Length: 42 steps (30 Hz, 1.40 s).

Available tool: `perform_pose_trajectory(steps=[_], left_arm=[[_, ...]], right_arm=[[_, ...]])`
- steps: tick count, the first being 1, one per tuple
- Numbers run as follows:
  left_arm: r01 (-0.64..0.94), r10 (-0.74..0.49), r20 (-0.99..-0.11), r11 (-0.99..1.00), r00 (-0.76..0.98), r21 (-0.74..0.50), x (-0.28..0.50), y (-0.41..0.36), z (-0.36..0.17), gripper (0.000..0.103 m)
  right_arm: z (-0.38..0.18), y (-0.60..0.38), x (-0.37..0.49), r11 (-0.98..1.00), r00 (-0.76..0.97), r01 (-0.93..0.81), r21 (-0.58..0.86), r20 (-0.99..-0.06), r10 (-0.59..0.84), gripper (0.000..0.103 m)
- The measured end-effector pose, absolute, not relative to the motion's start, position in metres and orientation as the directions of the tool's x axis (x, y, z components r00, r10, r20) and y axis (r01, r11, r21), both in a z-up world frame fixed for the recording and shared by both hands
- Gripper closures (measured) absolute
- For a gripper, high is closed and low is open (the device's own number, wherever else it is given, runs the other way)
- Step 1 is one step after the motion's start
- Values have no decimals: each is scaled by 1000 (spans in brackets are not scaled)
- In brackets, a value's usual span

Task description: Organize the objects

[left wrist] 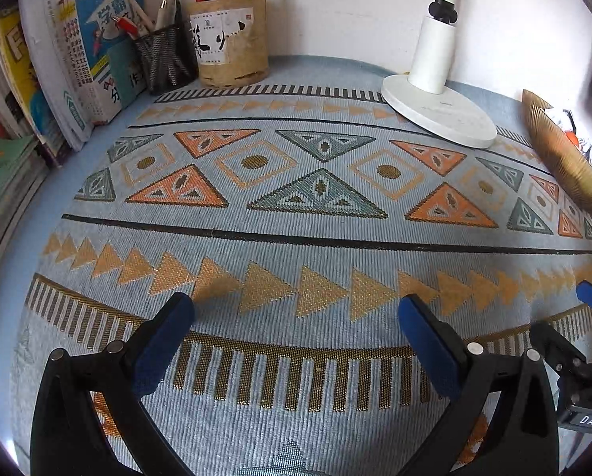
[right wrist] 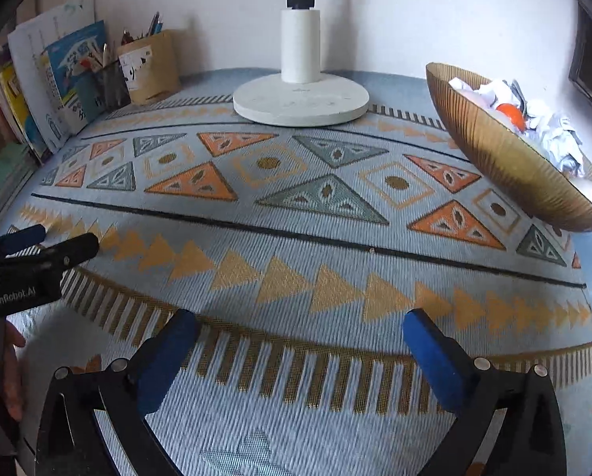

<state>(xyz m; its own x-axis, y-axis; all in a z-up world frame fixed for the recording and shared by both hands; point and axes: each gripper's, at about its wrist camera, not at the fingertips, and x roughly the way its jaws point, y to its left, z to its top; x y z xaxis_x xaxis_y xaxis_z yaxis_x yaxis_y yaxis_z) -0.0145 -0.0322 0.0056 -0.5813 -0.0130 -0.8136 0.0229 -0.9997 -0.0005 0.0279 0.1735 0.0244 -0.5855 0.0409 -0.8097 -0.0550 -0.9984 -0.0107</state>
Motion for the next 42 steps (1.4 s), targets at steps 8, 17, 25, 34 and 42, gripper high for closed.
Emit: perform_pose_trajectory(steps=[8,17,25,34,42], left_arm=[[21,-12,-813,-1000,-582,0,-14,-33,6,0],[13,-7,-813,-1000,-583,0,-13,-35,2,0],[11,-6,-813,-1000,-583,-1,-12,-35,3,0],[15,-9,-813,-1000,-583,0,-14,-32,3,0],[22,-11,-812,-1000,-584,-2,-14,-34,0,0]], right_arm=[[24,174,27,-998,-586,-55,-10,-810,40,0],[24,173,28,-998,-586,-55,-10,-809,40,0],[24,173,28,-998,-586,-55,-10,-809,40,0],[24,173,28,-998,-586,-55,-10,-809,40,0],[24,173,29,-998,-586,-55,-10,-809,40,0]])
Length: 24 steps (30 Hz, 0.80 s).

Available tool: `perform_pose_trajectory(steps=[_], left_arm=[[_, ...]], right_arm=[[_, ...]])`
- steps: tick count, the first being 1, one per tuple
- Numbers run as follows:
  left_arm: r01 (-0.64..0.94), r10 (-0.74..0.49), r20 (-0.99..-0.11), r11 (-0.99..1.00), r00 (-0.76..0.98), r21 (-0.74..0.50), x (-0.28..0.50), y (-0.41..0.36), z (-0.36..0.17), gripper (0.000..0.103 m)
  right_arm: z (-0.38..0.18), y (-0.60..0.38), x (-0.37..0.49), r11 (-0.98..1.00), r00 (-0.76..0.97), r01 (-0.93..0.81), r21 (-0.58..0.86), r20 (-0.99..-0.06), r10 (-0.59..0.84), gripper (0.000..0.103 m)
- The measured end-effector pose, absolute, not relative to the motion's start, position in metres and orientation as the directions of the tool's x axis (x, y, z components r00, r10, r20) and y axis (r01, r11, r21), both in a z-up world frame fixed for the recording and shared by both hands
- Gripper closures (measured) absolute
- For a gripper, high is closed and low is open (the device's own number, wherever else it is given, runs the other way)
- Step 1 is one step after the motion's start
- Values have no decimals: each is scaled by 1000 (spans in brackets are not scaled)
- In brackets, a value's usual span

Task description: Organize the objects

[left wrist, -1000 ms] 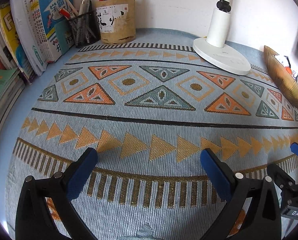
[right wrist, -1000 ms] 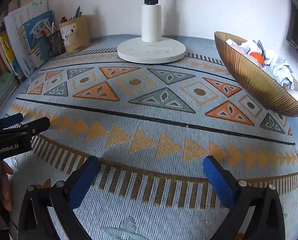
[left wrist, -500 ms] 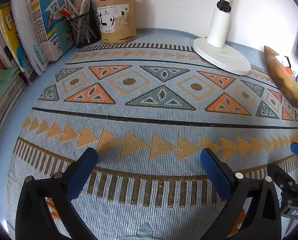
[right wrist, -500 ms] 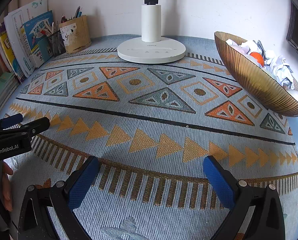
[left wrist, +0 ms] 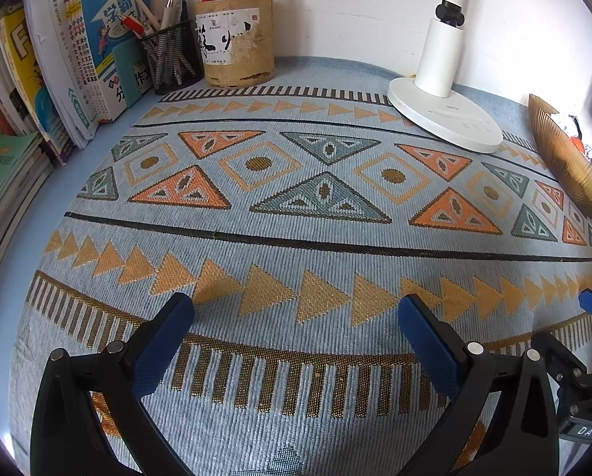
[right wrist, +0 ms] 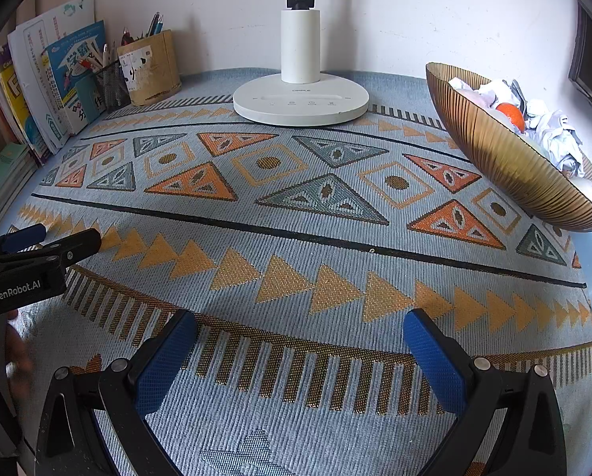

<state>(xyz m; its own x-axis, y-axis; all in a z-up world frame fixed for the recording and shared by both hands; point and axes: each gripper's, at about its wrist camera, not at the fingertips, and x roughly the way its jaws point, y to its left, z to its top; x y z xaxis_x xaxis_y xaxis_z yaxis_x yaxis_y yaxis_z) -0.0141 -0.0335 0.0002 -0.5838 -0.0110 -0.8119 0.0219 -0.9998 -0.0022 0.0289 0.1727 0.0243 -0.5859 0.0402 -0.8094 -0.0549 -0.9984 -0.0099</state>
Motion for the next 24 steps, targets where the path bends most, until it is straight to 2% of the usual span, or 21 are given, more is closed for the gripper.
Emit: perform_pose_trajectory(steps=[24], left_arm=[[11,-3,-811,-1000,-585,-4,-12,-37,3,0]], right_arm=[[24,172,29,-998,-586,-54,-10,-809,40,0]])
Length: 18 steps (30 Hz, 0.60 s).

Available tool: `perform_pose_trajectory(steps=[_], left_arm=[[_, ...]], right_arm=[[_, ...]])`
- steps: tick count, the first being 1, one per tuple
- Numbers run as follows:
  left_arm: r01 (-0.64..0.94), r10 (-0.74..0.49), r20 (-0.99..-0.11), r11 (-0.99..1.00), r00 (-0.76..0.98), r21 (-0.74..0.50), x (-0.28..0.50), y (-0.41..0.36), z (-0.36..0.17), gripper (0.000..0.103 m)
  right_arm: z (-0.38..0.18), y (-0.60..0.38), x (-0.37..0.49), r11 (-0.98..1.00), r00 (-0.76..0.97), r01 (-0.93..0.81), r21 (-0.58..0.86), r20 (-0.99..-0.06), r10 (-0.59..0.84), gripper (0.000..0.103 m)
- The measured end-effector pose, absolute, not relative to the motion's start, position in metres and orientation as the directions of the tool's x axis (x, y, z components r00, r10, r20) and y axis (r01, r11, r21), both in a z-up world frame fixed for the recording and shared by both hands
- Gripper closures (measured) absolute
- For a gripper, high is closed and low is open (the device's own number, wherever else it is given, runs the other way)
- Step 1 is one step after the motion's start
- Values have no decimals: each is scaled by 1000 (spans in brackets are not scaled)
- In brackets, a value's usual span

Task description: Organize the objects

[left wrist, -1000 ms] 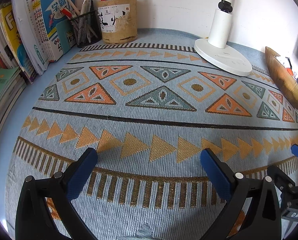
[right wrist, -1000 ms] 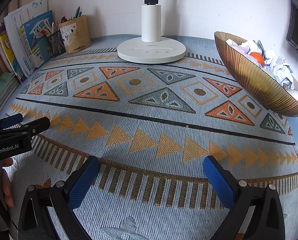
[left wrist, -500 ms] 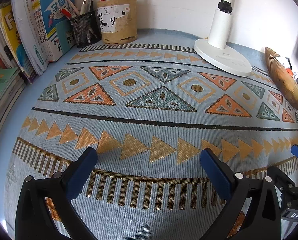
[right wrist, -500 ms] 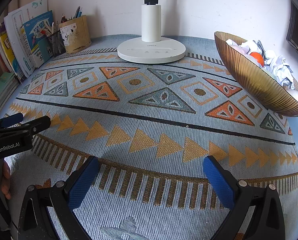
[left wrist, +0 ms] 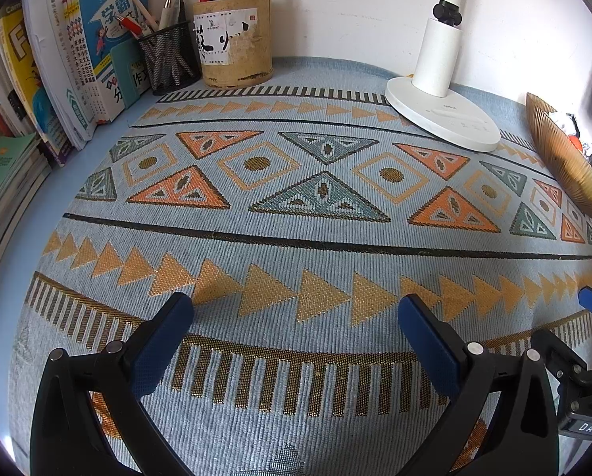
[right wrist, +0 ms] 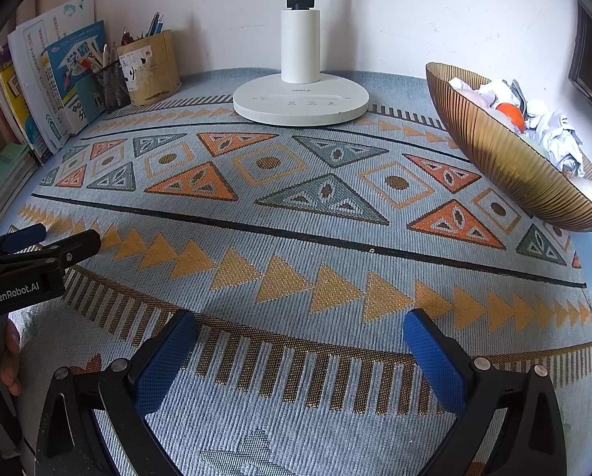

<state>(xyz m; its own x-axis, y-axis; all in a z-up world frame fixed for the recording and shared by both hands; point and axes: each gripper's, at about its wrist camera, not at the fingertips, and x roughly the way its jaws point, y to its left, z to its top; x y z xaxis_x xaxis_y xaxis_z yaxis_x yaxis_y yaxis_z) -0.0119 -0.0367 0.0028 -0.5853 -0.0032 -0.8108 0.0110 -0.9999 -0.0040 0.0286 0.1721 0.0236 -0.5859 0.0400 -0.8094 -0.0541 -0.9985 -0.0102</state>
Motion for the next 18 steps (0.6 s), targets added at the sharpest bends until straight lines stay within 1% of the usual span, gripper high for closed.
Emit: perform_pose_trajectory(steps=[18], left_arm=[[-3,3,-811,-1000,-585,-2,-16,-37,2,0]], right_arm=[[24,172,29,-998,-586,-54,-10,-809,40,0]])
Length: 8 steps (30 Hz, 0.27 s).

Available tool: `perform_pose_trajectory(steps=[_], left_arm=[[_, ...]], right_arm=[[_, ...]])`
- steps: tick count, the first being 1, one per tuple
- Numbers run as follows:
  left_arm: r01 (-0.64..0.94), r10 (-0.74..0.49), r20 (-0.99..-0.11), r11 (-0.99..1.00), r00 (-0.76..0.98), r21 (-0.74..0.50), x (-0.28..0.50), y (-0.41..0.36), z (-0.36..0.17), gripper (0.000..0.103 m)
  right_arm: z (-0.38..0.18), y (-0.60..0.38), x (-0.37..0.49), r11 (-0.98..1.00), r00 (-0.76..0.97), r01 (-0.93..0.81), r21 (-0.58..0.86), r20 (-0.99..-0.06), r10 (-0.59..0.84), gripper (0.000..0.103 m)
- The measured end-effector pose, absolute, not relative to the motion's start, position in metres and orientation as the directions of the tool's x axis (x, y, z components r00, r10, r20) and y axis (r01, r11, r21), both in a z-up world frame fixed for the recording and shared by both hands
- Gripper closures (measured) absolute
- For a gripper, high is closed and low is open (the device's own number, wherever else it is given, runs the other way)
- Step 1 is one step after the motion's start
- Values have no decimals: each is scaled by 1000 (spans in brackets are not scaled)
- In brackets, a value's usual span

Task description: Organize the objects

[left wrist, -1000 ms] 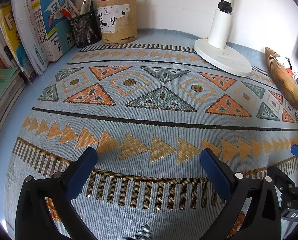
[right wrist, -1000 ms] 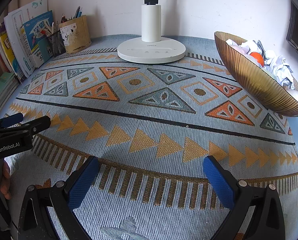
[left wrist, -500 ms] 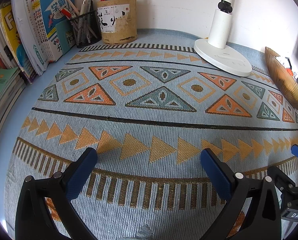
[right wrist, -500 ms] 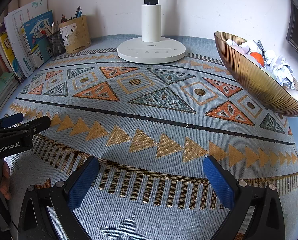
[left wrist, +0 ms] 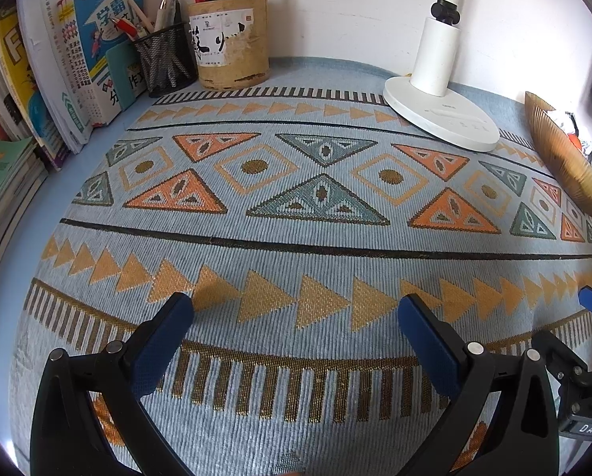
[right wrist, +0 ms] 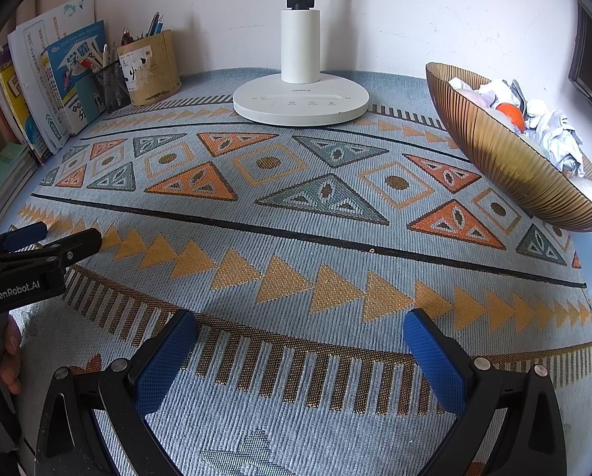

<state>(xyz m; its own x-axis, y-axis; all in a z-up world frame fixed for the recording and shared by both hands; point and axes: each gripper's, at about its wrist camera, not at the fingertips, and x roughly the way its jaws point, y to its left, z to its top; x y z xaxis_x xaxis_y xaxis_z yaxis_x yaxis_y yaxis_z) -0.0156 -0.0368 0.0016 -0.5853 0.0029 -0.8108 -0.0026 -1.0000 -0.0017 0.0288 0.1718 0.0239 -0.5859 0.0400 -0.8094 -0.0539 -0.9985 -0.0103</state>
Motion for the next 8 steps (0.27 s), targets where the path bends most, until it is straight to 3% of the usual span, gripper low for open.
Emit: perform_pose_trajectory(steps=[8], left_arm=[[-3,3,-811,-1000,-585,-1,-16,-38,2,0]], right_arm=[[24,172,29,-998,-586,-54,-10,-809,40,0]])
